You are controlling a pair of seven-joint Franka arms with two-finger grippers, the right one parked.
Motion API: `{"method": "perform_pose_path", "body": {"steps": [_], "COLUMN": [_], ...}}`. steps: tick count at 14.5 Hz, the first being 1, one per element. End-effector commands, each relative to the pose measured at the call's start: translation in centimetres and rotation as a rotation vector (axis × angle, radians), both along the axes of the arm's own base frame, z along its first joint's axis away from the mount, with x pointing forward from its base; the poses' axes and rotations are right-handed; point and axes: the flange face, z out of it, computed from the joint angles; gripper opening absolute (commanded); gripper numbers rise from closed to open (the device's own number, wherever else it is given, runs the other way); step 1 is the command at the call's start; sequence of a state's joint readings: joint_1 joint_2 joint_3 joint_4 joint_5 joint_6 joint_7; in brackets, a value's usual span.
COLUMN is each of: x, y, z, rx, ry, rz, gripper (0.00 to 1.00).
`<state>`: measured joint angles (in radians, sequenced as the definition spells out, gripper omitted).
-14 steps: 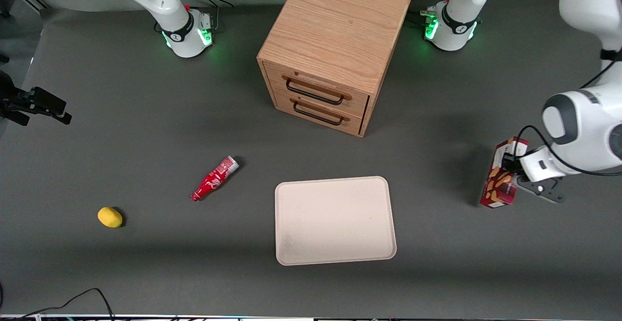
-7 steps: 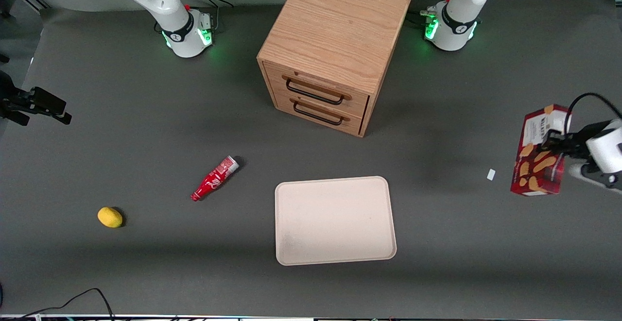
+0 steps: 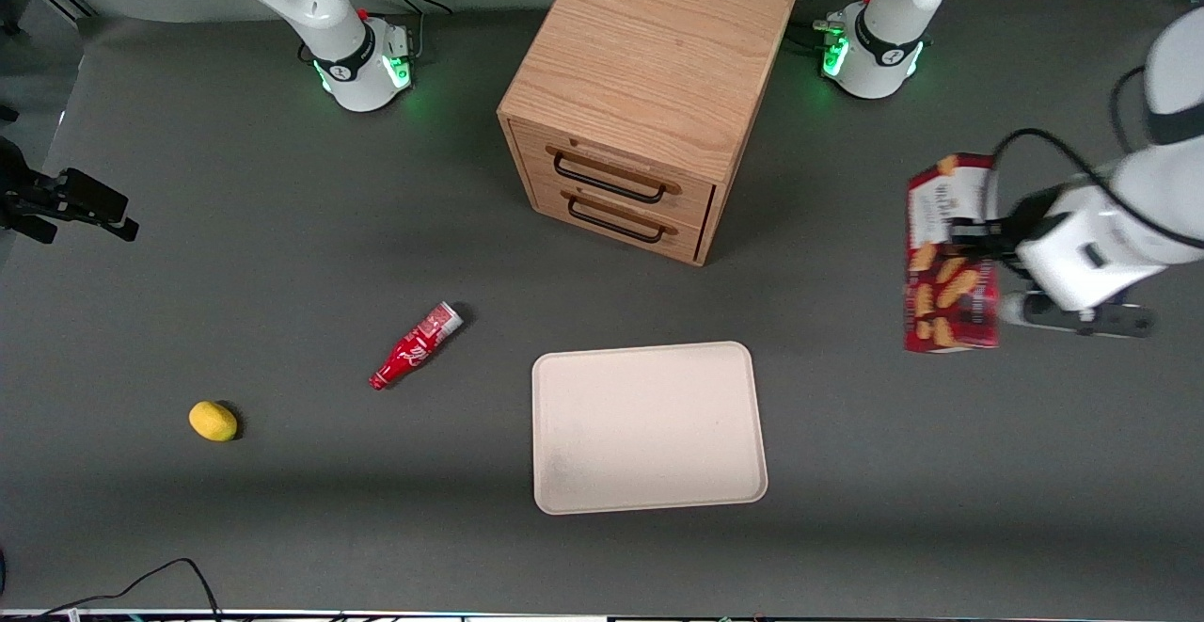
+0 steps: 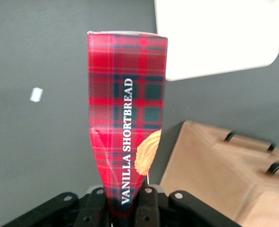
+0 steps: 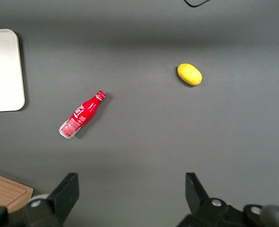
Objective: Place red cookie box on tray
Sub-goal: 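Lift the cookie box upright and carry it toward the white tray, then lower the upright cookie box onto the tray's edge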
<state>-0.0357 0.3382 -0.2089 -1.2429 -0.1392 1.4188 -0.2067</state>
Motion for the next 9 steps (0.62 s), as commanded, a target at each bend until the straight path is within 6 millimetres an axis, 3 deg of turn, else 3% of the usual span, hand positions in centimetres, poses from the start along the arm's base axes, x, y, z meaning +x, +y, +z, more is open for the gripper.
{"method": "perform_pose_path", "body": {"steps": [1,2,4,9], "x": [2.4,3.1,4.4,6.9], "y": [-5.5,-7.7,-10.3,-13.4], "z": [-3.6,-5.4,-9.5,-20.2], "rx": [-0.011,-0.003,0.007,0.072], "ry": [-0.052,-0.081,-0.113,-0.178], "rz": [0.125,0.144,0.183,0.148], "gripper": [0.00,0.00,0.00,0.00]}}
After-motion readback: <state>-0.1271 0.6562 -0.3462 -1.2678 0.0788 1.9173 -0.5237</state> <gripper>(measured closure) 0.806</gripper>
